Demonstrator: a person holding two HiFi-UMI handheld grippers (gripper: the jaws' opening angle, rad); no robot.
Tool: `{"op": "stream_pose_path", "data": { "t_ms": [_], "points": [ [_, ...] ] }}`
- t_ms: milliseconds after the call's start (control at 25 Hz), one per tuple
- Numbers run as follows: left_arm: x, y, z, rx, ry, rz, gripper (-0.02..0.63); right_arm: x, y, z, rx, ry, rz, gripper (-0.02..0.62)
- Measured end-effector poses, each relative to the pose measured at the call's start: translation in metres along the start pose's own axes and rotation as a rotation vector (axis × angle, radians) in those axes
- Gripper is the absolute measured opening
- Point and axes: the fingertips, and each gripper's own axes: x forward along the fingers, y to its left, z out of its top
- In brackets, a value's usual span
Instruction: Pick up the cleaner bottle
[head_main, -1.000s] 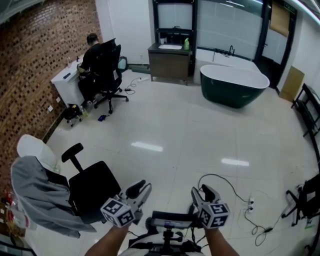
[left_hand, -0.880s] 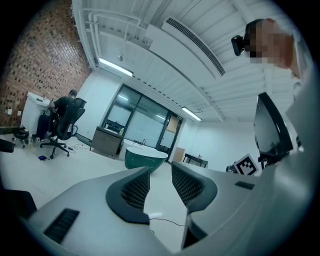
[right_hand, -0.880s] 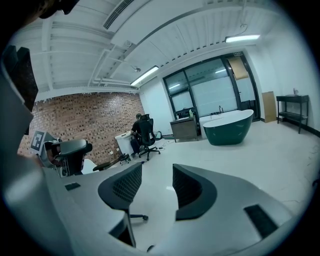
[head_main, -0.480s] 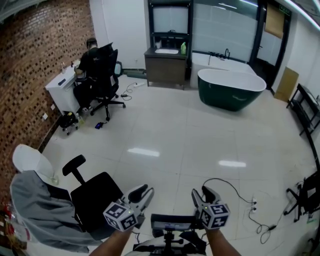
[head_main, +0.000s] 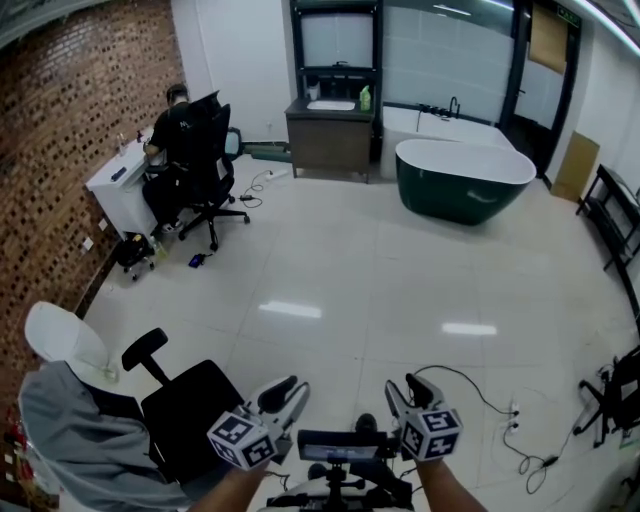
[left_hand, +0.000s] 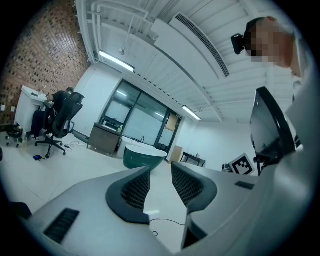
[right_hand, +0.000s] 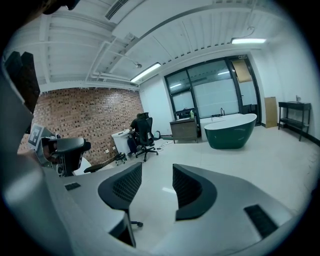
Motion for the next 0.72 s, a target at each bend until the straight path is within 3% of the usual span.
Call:
{"op": "stream_pose_path", "data": {
  "t_ms": [360, 720],
  "points": [
    [0.098, 0.040, 0.037, 0.014, -0.018, 0.058, 0.129, 0.070, -0.067, 0.062, -0.111, -0.003, 0.081, 0.199],
    [0.188, 0.066, 0.056, 0.013, -0.018, 0.119, 0.129, 0.128, -0.146, 0.108, -0.085, -0.009, 0.098, 0.199]
  ]
}}
